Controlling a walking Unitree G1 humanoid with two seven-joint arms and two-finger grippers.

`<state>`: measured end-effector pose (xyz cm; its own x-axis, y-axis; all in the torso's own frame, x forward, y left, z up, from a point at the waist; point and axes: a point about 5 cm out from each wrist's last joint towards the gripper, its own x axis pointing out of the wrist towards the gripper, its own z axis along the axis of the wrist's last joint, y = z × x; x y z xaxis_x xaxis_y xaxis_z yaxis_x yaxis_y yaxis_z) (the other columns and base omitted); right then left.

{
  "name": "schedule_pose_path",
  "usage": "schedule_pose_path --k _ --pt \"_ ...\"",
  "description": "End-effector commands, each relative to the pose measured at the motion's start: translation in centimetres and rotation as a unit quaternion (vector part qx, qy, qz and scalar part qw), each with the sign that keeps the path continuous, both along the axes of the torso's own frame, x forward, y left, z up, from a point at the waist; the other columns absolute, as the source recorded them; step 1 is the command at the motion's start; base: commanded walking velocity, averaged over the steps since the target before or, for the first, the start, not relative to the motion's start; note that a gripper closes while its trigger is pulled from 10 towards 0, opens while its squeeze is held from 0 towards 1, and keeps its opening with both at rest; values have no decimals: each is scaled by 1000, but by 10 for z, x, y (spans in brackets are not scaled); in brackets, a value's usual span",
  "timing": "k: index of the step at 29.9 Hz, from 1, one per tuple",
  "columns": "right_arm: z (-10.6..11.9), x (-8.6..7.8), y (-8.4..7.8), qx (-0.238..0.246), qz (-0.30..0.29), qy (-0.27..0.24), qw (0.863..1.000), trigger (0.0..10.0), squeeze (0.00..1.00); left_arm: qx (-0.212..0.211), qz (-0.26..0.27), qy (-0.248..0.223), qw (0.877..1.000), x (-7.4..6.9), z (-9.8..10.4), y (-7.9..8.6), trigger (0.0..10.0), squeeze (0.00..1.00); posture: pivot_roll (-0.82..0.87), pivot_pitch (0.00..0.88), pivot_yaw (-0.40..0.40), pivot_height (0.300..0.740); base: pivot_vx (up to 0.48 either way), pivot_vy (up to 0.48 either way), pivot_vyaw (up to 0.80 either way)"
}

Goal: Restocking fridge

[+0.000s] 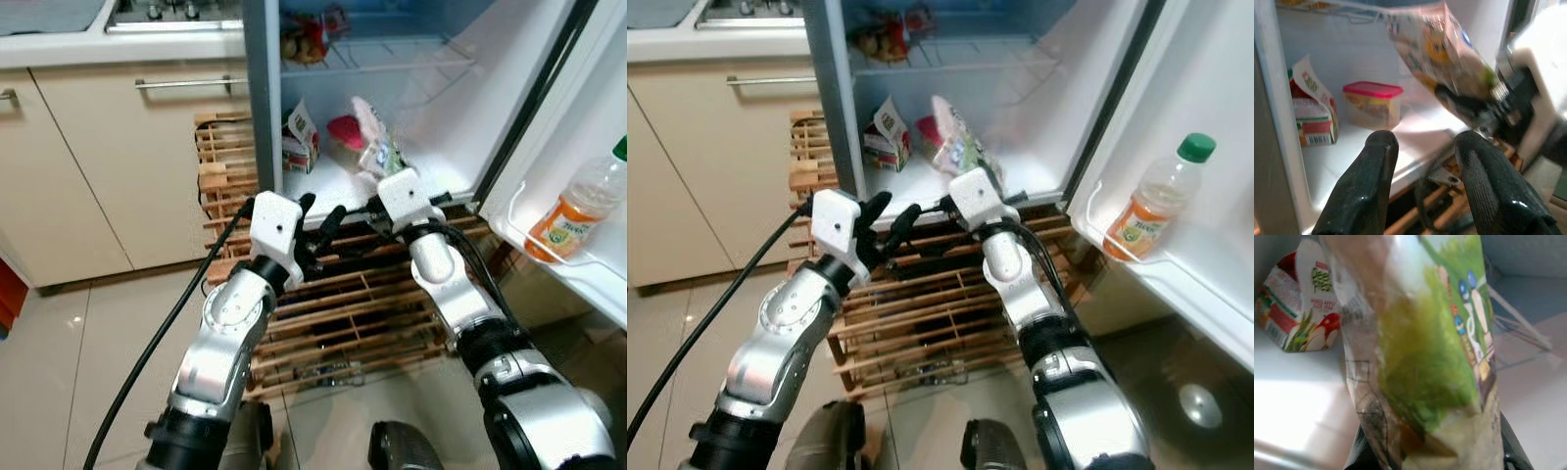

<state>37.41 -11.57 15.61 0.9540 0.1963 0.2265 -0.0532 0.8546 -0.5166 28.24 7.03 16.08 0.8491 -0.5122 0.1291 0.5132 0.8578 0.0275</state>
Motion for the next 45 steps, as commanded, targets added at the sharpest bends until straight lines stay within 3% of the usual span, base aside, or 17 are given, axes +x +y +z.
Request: schedule_pose_path --k 1,4,7,18,22,25,28,32,36,38,42,45 --pt "10 5 -10 44 -20 -8 999 0 0 9 3 0 1000 -4 0 -3 10000 0 28 85 -56 652 0 0 0" --pt "7 7 -18 143 -41 24 989 0 0 8 12 4 1000 -7 1 -2 10000 0 26 88 -58 652 0 0 0" --pt "9 8 -19 149 -41 18 988 0 0 6 11 5 1000 -9 2 -3 10000 0 18 99 -54 652 0 0 0" --pt "26 19 -6 34 -9 -2 999 0 0 1 13 18 1000 -17 1 -10 10000 0 33 137 -60 652 0 0 0" --pt "22 20 4 -72 18 -7 997 0 0 2 29 16 999 -21 2 -7 10000 0 55 144 -71 652 0 0 0" --pt "20 22 3 -113 16 2 993 0 0 5 36 17 999 -24 1 -6 10000 0 62 158 -76 652 0 0 0" --pt "22 25 3 -121 10 12 993 0 0 7 39 19 999 -28 0 -7 10000 0 67 169 -81 652 0 0 0" --pt "27 28 4 -56 0 36 998 0 0 7 42 22 999 -30 0 -7 10000 0 69 183 -86 652 0 0 0" --pt "26 28 9 -77 8 35 996 0 0 5 45 24 999 -31 1 -8 10000 0 72 195 -90 652 0 0 0" --pt "22 26 18 -152 26 29 988 0 0 5 48 29 998 -33 0 -8 10000 0 77 208 -94 652 0 0 0" --pt "20 26 19 -190 31 28 981 0 0 5 49 32 998 -36 0 -9 10000 0 84 219 -99 652 0 0 0" --pt "19 27 19 -250 33 28 967 0 0 6 52 38 998 -39 -1 -8 10000 0 91 233 -105 652 0 0 0"
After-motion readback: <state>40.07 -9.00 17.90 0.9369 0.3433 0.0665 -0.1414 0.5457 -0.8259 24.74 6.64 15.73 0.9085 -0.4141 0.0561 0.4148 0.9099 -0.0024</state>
